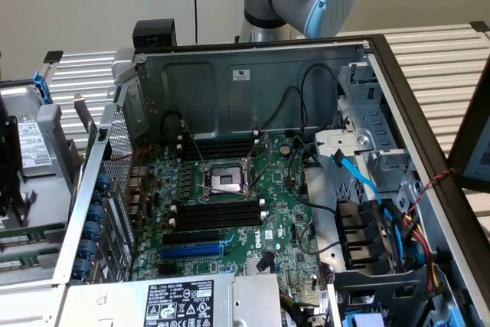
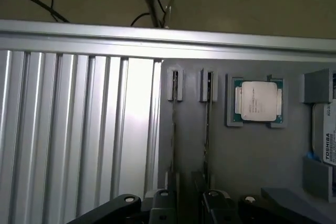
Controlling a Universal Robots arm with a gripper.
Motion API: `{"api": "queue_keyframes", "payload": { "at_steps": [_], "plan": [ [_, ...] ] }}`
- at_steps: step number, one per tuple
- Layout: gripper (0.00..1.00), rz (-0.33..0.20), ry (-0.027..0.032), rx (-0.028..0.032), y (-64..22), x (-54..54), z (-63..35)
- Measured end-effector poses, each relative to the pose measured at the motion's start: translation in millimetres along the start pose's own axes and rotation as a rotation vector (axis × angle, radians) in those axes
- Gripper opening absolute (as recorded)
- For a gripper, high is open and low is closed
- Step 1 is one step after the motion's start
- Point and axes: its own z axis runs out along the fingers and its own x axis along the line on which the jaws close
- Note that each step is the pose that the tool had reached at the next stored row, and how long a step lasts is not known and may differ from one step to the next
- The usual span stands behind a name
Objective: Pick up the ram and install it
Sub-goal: 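Pick up the ram and move it above insertion slot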
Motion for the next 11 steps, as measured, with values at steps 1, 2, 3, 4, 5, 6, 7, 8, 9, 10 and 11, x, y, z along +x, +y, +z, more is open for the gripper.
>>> {"api": "queue_keyframes", "payload": {
  "at_steps": [1, 2, 3, 4, 5, 6, 7, 8, 9, 10, 11],
  "plan": [
    [0.26, -0.004, 0.0001, 0.0002, 2.2, -0.2, 1.9],
    [0.26, -0.008, 0.0002, 0.0002, 4.3, -0.4, 3.7],
    [0.26, -0.009, 0.0003, 0.0003, 6.4, -0.6, 5.7],
    [0.26, -0.010, 0.0003, 0.0003, 7.7, -0.8, 7.6],
    [0.26, -0.010, 0.0003, 0.0004, 7.8, -0.6, 9.4],
    [0.26, -0.010, 0.0004, 0.0005, 7.6, -0.1, 11.3],
    [0.26, -0.010, 0.0004, 0.0003, 7.0, 0.6, 13.0],
    [0.26, -0.010, 0.0004, 0.0003, 6.1, 1.3, 14.8],
    [0.26, -0.010, 0.0004, 0.0003, 5.0, 2.2, 16.8],
    [0.26, -0.010, 0.0003, 0.0003, 4.1, 2.9, 18.4],
    [0.26, -0.010, 0.0004, 0.0003, 3.3, 3.7, 20.2]
  ]
}}
